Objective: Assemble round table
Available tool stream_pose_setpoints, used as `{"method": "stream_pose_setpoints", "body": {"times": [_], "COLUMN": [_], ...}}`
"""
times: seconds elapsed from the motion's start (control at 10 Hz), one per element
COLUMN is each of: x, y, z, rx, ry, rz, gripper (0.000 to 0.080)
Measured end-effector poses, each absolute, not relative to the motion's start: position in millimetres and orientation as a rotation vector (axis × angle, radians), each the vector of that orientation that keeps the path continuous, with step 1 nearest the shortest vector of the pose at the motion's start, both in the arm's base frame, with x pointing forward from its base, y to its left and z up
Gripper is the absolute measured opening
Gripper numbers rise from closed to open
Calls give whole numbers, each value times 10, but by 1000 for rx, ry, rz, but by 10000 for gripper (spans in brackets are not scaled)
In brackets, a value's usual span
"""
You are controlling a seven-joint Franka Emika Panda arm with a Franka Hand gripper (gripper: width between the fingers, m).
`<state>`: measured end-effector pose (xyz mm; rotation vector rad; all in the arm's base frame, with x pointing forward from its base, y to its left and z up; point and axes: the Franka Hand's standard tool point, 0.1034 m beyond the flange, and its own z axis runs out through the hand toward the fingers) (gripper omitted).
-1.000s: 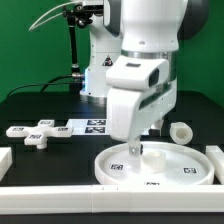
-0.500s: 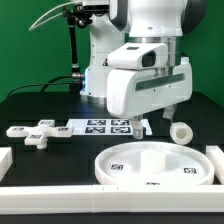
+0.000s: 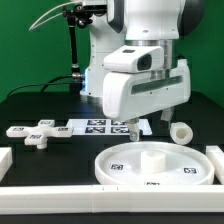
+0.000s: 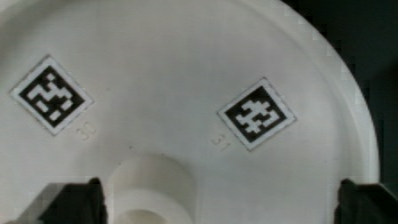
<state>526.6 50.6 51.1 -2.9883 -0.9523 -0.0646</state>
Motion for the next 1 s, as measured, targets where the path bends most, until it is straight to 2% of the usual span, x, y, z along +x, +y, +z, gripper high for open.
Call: {"method": "stream_pose_setpoints", "body": {"times": [0.4,0.7,1.0], "x": [5135,5130,5009], "y": [707,745,1068], "z": [571,569,538], "rx": [-3097,-3084,-3081], "ry": [-239,-54,-60], "rz": [-56,-48,-6], "gripper": [649,649,649]}}
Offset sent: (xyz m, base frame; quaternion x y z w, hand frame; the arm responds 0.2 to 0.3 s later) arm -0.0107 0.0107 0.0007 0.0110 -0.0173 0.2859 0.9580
